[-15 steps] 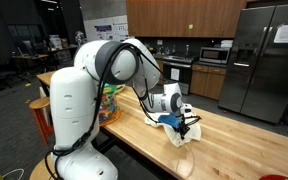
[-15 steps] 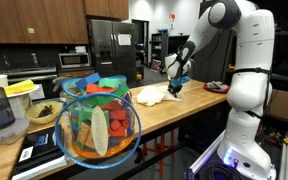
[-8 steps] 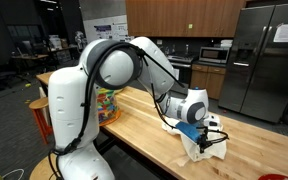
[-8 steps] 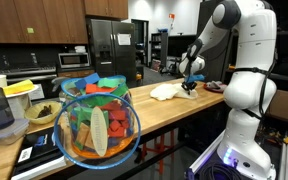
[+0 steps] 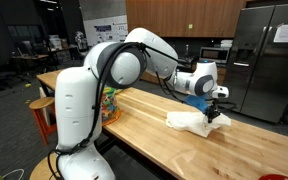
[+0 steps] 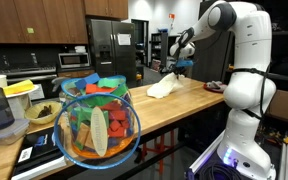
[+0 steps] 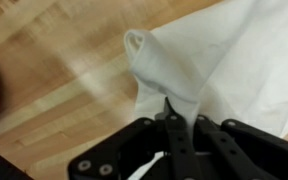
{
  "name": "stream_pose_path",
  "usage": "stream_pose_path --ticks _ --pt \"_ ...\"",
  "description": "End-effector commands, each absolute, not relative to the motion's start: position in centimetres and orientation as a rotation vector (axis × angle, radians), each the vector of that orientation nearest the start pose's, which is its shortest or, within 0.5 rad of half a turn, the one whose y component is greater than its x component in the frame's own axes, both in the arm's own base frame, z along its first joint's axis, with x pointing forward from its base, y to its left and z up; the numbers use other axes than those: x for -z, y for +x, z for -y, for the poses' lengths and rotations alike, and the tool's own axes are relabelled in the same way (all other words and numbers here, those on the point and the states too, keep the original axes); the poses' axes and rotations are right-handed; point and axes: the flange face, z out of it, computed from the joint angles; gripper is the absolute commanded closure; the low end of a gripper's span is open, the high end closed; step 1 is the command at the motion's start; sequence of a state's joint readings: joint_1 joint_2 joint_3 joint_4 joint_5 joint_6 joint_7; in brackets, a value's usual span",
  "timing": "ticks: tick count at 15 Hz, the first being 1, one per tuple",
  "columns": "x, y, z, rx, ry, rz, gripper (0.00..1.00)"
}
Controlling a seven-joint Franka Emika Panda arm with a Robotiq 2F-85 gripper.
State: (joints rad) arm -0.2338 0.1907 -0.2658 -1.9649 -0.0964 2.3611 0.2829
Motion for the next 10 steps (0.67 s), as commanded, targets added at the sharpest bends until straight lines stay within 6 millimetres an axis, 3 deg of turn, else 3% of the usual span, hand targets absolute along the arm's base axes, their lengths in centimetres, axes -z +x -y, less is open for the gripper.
stream_pose_path --ticks 1,5,8,10 --pt "-43.8 60.4 26.9 0.386 -3.109 -1.044 0.99" --pt "-45.6 65.3 20.6 0.442 -3.168 -0.867 0.99" --pt "-45.7 67.1 13.7 0.47 -3.228 -0.673 0.99" --pt "-45.4 67.3 8.3 0.485 -3.274 -0.519 0.99"
